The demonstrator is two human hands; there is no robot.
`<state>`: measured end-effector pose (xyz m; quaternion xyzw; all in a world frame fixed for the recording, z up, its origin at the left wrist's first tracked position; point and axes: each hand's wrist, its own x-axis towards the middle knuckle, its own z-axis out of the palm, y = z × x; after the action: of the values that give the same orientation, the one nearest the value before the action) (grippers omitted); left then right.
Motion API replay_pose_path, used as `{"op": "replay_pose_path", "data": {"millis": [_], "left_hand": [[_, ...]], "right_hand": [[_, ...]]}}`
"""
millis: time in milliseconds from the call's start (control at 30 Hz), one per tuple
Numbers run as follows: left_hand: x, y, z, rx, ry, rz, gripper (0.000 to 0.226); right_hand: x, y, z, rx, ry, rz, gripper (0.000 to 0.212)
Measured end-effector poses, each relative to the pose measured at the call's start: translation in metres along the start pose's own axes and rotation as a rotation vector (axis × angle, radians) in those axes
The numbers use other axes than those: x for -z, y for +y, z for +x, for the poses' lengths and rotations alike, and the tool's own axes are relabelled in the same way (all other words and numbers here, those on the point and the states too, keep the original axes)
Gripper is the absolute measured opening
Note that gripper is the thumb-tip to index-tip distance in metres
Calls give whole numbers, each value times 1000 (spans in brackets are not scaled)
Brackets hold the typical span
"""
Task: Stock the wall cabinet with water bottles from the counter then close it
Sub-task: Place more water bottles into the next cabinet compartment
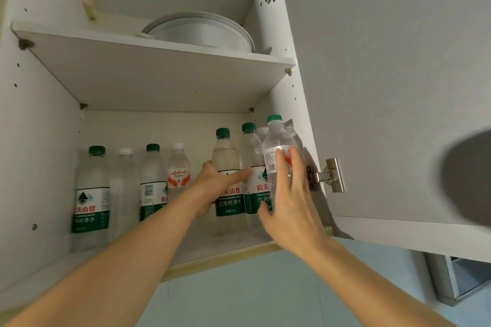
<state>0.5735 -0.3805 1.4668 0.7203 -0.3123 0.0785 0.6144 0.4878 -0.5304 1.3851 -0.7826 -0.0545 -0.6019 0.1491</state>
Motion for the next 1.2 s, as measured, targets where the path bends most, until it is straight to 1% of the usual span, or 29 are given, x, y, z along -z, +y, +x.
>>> {"op": "replay_pose_path", "data": {"millis": [100, 233, 300, 400, 467, 533, 567, 633, 767, 833, 933, 1100, 1200], "left_hand": [[0, 0, 2, 33, -41, -83, 101], [11, -4, 7, 39, -124, -196, 76], [18, -5, 8, 45, -174, -206, 65], [27, -2, 6, 53, -226, -190, 59], [32, 2, 3, 57, -235, -164, 58], [34, 4, 0, 60, -237, -142, 57], [34, 4, -1, 58, -234, -139, 55], [34, 4, -3, 49, -206, -147, 52], [39, 4, -10, 27, -142, -128, 53], [46, 6, -14, 28, -115, -96, 48], [60, 9, -24, 48, -54, -42, 37], [91, 13, -41, 81, 60, 53, 41], [115, 8, -50, 60, 205, 158, 37]], "right_hand": [[1, 6, -1, -4, -24, 23, 113], [3, 13, -2, -63, -79, 62, 114], [4, 11, -2, -76, -118, 85, 112], [6, 6, 2, -68, -145, 181, 108], [7, 2, 8, -107, -187, 281, 101], [5, -4, 14, -166, -275, 414, 83], [3, -7, 16, -186, -315, 440, 75], [-4, -12, 20, -217, -353, 451, 69], [-6, -19, 28, -259, -417, 489, 68], [-7, -22, 29, -280, -425, 482, 68], [-7, -27, 26, -300, -414, 470, 72], [-8, -39, 22, -335, -360, 404, 66], [-10, -49, 13, -338, -301, 359, 69]]}}
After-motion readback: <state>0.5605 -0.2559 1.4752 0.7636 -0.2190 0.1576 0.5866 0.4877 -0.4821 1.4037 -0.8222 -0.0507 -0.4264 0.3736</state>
